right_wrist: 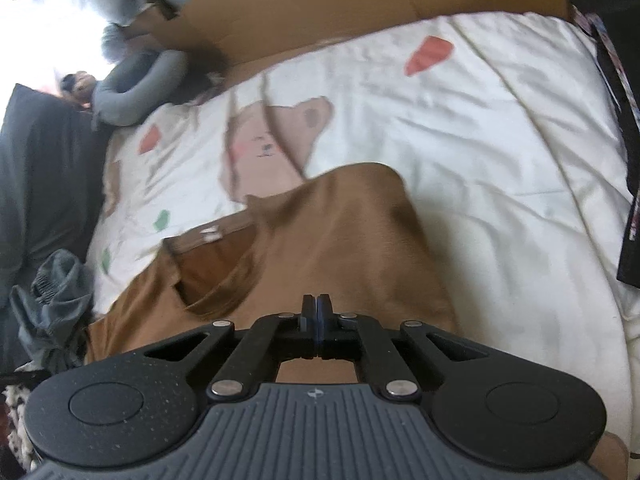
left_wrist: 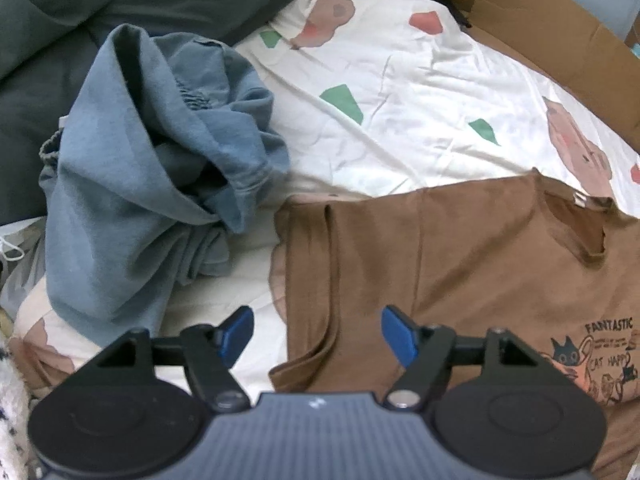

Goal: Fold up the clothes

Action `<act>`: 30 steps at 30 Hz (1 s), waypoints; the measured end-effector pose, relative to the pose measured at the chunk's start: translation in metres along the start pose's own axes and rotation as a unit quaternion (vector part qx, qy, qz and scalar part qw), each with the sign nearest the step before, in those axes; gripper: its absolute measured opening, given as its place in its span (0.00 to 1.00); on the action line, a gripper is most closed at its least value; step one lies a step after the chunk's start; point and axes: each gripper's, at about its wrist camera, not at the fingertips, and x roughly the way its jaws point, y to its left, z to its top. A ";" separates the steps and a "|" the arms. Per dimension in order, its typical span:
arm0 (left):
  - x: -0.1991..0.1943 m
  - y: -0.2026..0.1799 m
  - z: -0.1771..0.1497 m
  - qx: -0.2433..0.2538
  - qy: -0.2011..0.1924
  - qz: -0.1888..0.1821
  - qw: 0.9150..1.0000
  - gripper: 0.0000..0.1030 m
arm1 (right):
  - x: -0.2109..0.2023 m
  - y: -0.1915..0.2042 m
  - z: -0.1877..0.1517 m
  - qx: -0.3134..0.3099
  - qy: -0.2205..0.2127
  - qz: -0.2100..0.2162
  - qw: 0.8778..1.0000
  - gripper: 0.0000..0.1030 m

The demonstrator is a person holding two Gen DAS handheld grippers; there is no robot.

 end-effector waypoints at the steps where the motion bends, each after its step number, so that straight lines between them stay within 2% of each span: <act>1: 0.000 -0.001 -0.001 0.000 0.000 -0.002 1.000 0.71 | -0.002 0.003 -0.001 -0.004 -0.002 0.001 1.000 0.00; 5: -0.002 -0.003 -0.001 0.000 -0.005 -0.009 1.000 0.71 | -0.006 0.005 -0.003 -0.006 -0.008 -0.001 1.000 0.00; 9: -0.006 0.000 -0.003 -0.001 -0.006 -0.011 1.000 0.71 | -0.007 -0.003 -0.001 0.012 -0.015 -0.023 1.000 0.02; 10: -0.005 0.001 -0.004 -0.003 -0.006 -0.010 1.000 0.71 | -0.008 -0.005 0.000 0.014 -0.021 -0.027 0.999 0.09; 11: -0.005 0.003 -0.005 -0.004 -0.005 -0.008 1.000 0.71 | -0.010 -0.006 0.002 0.017 -0.027 -0.031 0.999 0.34; 13: -0.004 0.006 -0.006 -0.008 -0.002 -0.005 1.000 0.71 | -0.015 -0.008 0.005 0.020 -0.047 -0.035 0.998 0.68; 14: -0.003 0.008 -0.007 -0.010 0.001 -0.003 1.000 0.71 | -0.017 -0.010 0.006 0.020 -0.055 -0.037 0.998 0.71; 18: 0.002 0.014 -0.010 -0.017 0.009 0.002 1.000 0.71 | -0.015 -0.019 0.010 0.020 -0.056 -0.058 0.997 0.71; 24: 0.008 0.015 -0.011 -0.016 0.013 -0.001 1.000 0.71 | -0.001 -0.044 0.003 0.041 -0.022 -0.096 0.994 0.70; 25: 0.008 0.014 -0.012 -0.016 0.014 -0.002 1.000 0.71 | 0.001 -0.048 0.001 0.049 -0.015 -0.095 0.994 0.64; 26: 0.008 0.014 -0.013 -0.016 0.015 -0.003 1.000 0.71 | 0.004 -0.051 -0.001 0.054 -0.007 -0.092 0.994 0.46; 27: 0.008 0.014 -0.013 -0.017 0.016 -0.004 1.000 0.71 | 0.006 -0.052 -0.003 0.055 0.001 -0.092 0.994 0.33; 28: 0.008 0.014 -0.014 -0.017 0.016 -0.006 1.000 0.71 | 0.009 -0.053 -0.005 0.057 0.010 -0.091 0.994 0.12; 29: 0.009 0.014 -0.015 -0.017 0.017 -0.010 1.000 0.71 | 0.010 -0.053 -0.006 0.055 0.013 -0.087 0.995 0.05; 30: 0.009 0.014 -0.015 -0.018 0.018 -0.012 1.000 0.71 | 0.009 -0.049 -0.007 0.049 0.011 -0.080 0.996 0.04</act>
